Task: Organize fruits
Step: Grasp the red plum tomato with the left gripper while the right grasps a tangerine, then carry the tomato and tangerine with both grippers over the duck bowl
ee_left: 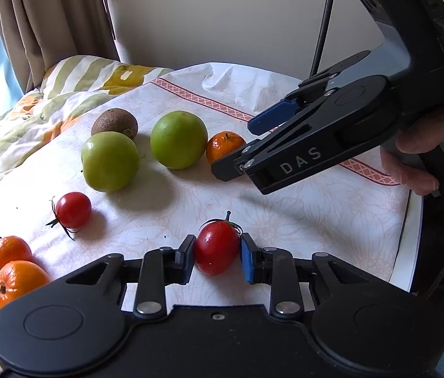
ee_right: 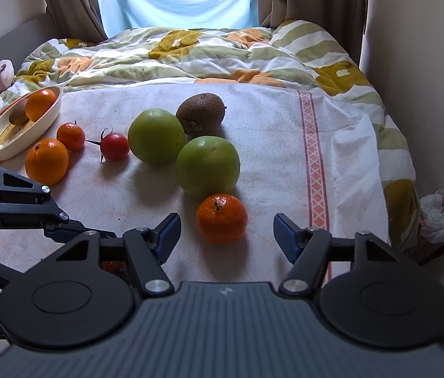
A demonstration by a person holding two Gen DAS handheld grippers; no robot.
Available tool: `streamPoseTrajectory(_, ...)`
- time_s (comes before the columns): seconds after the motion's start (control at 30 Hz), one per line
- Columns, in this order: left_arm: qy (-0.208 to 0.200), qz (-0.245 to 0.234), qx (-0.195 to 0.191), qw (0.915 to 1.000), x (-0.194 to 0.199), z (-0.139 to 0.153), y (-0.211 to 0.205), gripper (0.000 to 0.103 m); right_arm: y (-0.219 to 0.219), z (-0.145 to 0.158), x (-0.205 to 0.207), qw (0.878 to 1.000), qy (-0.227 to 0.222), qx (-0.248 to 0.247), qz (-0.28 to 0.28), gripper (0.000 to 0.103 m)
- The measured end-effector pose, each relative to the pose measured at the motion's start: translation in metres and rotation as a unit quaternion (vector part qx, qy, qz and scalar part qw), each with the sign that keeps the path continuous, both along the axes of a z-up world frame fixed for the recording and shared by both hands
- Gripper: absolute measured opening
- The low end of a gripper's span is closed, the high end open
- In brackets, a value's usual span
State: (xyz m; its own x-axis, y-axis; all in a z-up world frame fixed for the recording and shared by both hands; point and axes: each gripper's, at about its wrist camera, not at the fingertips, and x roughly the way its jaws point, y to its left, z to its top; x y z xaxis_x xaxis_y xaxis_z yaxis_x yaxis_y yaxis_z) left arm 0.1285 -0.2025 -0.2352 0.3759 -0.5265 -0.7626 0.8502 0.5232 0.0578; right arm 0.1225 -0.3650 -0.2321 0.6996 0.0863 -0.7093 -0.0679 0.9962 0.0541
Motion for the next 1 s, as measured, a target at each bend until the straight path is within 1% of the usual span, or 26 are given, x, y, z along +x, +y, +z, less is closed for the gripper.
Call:
streamPoseTrajectory(0.23, -0.003, 0.014, 0.000, 0.9999, -0.003, 0.000, -0.001, 0.033, 0.004, -0.004, 0.004, 1.000, -0.002, -0.006, 0.013, 0.074)
streamPoseTrajectory(0.4, -0.005, 0.023, 0.000, 0.9997, -0.005, 0.002, 0.002, 0.033, 0.005, -0.006, 0.008, 1.000, 0.001, -0.009, 0.015, 0.067)
streamPoseTrajectory(0.53, -0.004, 0.033, -0.003, 0.9994, -0.005, 0.003, 0.005, 0.033, 0.006, -0.009, 0.009, 1.000, 0.006, -0.009, 0.012, 0.067)
streamPoseTrajectory(0.63, -0.004, 0.041, -0.004, 0.9991, -0.004, 0.005, 0.008, 0.033, 0.007, -0.009, 0.009, 1.000, 0.005, -0.012, 0.009, 0.061)
streamPoseTrajectory(0.67, -0.004, 0.043, -0.004, 0.9990, -0.004, 0.006, 0.009, 0.033, 0.008, -0.009, 0.010, 1.000, 0.005, -0.014, 0.010, 0.053)
streamPoseTrajectory(0.83, -0.011, 0.058, -0.006, 0.9982, -0.004, 0.009, 0.014, 0.033, 0.013, -0.008, 0.009, 0.999, 0.003, -0.034, 0.021, 0.053)
streamPoseTrajectory(1.0, -0.013, 0.073, -0.012, 0.9972, -0.002, 0.013, 0.019, 0.033, 0.018, 0.000, 0.003, 0.999, -0.003, -0.028, 0.019, 0.053)
